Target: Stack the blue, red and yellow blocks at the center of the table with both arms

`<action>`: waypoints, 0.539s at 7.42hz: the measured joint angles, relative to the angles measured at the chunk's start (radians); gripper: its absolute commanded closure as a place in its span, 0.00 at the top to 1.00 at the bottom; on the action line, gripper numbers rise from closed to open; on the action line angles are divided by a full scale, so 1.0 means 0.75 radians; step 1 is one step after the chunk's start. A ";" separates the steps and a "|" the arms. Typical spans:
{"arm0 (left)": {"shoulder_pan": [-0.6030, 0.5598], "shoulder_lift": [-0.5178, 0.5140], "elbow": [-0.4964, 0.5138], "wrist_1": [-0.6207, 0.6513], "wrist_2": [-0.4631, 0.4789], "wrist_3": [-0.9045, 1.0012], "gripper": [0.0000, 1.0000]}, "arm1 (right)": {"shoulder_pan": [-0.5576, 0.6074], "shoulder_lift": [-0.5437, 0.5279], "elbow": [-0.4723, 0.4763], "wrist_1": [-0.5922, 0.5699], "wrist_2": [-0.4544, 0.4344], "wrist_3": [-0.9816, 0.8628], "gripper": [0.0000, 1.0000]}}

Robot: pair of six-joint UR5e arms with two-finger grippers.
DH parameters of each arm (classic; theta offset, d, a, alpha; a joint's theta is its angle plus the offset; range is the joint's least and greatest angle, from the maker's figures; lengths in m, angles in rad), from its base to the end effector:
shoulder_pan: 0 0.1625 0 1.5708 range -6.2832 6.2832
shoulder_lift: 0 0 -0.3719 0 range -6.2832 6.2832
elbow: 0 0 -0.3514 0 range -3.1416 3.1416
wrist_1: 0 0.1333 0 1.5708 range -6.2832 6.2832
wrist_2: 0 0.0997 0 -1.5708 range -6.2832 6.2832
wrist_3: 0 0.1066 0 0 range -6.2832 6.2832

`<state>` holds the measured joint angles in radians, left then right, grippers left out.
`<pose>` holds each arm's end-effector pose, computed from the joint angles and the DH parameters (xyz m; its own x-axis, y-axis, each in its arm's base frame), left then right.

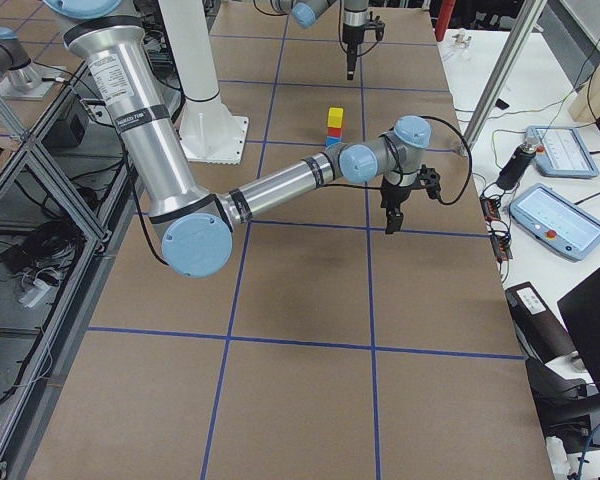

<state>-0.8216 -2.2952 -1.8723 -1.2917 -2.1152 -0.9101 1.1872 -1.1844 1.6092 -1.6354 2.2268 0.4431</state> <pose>0.3267 -0.4659 0.1397 0.6320 0.0913 -0.7696 -0.0013 0.9932 0.1168 -0.1550 -0.5666 0.4061 0.7414 -0.0760 0.6668 0.0359 0.9966 0.0737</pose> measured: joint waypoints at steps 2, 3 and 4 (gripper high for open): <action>-0.176 0.353 -0.252 0.014 0.001 0.209 1.00 | -0.006 -0.023 -0.001 0.009 -0.123 -0.005 0.99; -0.299 0.467 -0.252 0.018 -0.010 0.434 1.00 | 0.021 -0.066 -0.006 0.051 -0.148 -0.019 0.99; -0.456 0.571 -0.192 0.016 -0.050 0.732 1.00 | 0.091 -0.126 -0.017 0.111 -0.142 -0.072 0.99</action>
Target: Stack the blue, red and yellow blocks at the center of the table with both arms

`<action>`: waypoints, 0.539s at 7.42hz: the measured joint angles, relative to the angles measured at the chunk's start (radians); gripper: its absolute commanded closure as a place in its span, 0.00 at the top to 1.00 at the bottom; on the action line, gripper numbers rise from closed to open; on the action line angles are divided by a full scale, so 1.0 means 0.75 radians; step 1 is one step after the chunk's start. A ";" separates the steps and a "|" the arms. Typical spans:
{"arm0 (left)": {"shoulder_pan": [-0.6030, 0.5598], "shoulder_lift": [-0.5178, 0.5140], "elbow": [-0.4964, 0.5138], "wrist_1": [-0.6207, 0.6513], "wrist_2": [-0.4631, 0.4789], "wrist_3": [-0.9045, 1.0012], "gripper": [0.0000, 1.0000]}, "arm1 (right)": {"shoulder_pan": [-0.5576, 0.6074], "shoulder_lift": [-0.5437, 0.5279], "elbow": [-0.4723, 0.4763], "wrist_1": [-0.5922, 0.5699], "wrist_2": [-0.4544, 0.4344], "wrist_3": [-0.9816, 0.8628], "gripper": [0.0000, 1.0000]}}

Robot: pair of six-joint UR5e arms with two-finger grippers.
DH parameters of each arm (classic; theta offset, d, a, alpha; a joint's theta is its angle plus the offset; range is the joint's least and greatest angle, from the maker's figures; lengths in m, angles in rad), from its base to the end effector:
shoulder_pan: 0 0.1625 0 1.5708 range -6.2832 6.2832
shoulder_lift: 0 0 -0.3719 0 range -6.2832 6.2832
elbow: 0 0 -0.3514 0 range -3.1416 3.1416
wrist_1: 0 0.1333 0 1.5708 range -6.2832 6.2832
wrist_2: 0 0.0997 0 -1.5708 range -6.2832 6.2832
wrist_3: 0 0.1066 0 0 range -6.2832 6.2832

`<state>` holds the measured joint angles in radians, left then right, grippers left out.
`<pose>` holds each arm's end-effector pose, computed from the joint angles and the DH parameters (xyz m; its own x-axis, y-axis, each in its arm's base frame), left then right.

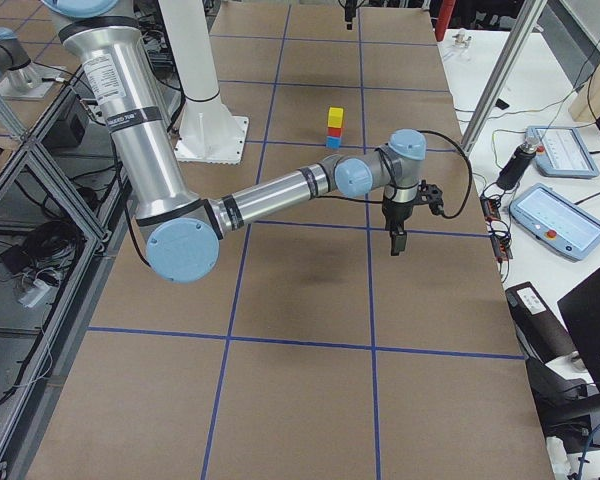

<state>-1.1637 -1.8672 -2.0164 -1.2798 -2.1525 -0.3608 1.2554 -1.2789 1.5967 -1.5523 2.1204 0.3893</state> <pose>0.1278 -0.4852 0.3174 0.7549 0.2235 -0.6165 -0.0960 0.9677 0.2332 -0.1014 -0.5611 0.4618 0.8117 -0.0557 0.5814 -0.0165 0.9929 0.1182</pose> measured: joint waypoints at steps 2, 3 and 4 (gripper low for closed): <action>-0.311 0.133 0.265 -0.078 -0.141 0.518 1.00 | 0.211 -0.109 -0.041 0.053 0.176 -0.220 0.99; -0.401 0.183 0.415 -0.197 -0.170 0.642 1.00 | 0.296 -0.171 -0.036 0.059 0.252 -0.282 0.99; -0.450 0.222 0.559 -0.358 -0.180 0.690 1.00 | 0.351 -0.240 -0.006 0.061 0.292 -0.308 0.99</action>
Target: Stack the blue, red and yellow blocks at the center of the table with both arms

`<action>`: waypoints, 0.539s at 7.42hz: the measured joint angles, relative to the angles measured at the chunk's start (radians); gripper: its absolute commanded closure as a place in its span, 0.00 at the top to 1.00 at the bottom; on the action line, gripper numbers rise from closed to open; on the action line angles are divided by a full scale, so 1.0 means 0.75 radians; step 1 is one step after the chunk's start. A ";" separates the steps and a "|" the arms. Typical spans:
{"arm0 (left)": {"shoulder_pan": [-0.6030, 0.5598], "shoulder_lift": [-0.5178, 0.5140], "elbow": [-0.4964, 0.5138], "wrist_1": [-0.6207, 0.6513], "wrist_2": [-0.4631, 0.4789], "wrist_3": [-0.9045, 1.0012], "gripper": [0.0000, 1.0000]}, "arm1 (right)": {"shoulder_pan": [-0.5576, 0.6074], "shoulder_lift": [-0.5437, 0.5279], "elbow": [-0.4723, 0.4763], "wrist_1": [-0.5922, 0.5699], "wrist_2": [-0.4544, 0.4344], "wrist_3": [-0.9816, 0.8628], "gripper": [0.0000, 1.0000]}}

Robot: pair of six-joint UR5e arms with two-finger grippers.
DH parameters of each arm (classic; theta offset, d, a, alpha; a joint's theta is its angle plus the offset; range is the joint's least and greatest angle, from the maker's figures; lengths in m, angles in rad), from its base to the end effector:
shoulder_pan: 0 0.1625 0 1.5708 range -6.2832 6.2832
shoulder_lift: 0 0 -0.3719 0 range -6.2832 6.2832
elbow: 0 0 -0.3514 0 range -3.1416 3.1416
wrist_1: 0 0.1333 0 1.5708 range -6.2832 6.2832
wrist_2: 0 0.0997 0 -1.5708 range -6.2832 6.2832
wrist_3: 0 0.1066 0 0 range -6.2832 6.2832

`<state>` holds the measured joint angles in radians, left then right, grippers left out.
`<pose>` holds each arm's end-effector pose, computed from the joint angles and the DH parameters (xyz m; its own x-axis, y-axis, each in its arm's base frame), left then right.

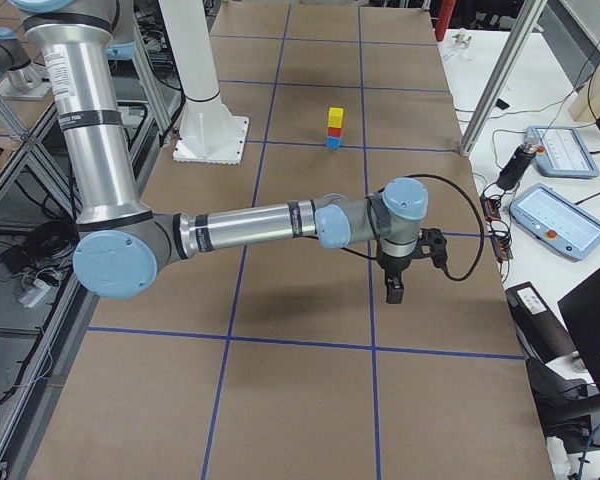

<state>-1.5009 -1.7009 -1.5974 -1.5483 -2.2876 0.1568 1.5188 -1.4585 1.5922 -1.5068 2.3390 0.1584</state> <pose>-0.0279 -0.5081 0.5427 0.7260 0.2930 -0.6222 -0.1849 0.9545 0.2338 0.0330 -0.5052 0.5408 0.7102 -0.0170 0.7038 -0.0618 0.9943 0.0865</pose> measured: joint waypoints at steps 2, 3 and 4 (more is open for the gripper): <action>-0.032 0.040 0.193 -0.242 0.002 0.022 1.00 | 0.066 -0.152 0.087 0.001 0.023 -0.013 0.99; -0.038 0.041 0.225 -0.283 0.005 -0.002 1.00 | 0.080 -0.219 0.125 0.001 0.027 -0.014 0.99; -0.044 0.039 0.213 -0.293 0.008 -0.078 1.00 | 0.085 -0.254 0.146 0.000 0.030 -0.015 0.99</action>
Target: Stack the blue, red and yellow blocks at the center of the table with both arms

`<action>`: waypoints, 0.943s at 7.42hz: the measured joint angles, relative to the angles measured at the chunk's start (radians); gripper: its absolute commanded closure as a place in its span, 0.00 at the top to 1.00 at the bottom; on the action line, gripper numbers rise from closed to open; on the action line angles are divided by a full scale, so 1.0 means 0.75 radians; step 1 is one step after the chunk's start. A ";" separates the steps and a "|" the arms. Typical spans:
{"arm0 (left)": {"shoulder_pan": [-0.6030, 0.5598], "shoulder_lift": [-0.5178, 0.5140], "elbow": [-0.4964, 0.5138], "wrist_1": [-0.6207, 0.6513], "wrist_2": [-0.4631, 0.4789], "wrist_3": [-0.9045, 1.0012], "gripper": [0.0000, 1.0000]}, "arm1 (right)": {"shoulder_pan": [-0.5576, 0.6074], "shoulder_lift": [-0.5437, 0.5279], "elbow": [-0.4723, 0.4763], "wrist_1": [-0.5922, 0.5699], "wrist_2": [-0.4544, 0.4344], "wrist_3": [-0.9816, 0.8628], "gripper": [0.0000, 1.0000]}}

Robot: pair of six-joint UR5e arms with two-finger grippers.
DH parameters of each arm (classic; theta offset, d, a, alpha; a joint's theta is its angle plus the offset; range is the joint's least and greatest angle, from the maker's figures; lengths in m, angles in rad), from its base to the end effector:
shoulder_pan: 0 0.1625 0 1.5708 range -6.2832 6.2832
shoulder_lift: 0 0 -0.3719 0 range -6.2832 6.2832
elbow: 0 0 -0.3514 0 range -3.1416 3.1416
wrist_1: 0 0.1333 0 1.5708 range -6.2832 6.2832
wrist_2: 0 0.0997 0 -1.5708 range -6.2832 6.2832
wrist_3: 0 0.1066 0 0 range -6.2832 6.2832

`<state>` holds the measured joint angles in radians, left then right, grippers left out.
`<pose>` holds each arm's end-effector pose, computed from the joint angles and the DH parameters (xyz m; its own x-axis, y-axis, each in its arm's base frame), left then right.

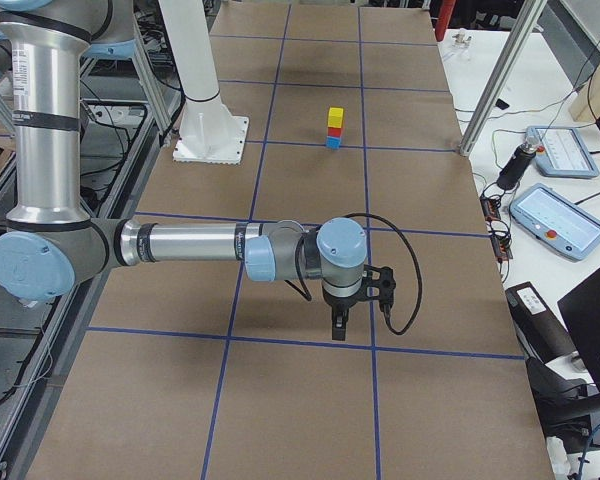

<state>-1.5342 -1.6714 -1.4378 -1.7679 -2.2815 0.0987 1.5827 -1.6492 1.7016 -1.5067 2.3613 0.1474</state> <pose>-0.0454 -0.5022 0.6073 0.7463 0.2311 -0.6242 -0.1102 0.9677 0.2266 0.0626 -0.4288 0.5777 0.6950 0.0724 0.7153 -0.1151 0.9933 0.0113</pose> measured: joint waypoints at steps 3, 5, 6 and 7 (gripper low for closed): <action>-0.006 0.098 -0.179 0.038 0.009 -0.164 1.00 | 0.003 0.005 0.013 -0.067 0.024 0.000 0.99; -0.006 0.169 -0.310 0.141 0.009 -0.173 1.00 | 0.004 0.029 0.016 -0.138 0.034 0.000 0.99; -0.006 0.178 -0.339 0.183 0.009 -0.174 1.00 | 0.005 0.029 0.011 -0.148 0.033 0.000 0.99; -0.006 0.174 -0.350 0.208 0.009 -0.174 1.00 | 0.005 0.025 0.004 -0.151 0.032 0.000 0.99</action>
<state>-1.5386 -1.5406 -1.7007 -1.6121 -2.2746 -0.0321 1.5861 -1.6305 1.7050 -1.6201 2.3850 0.1473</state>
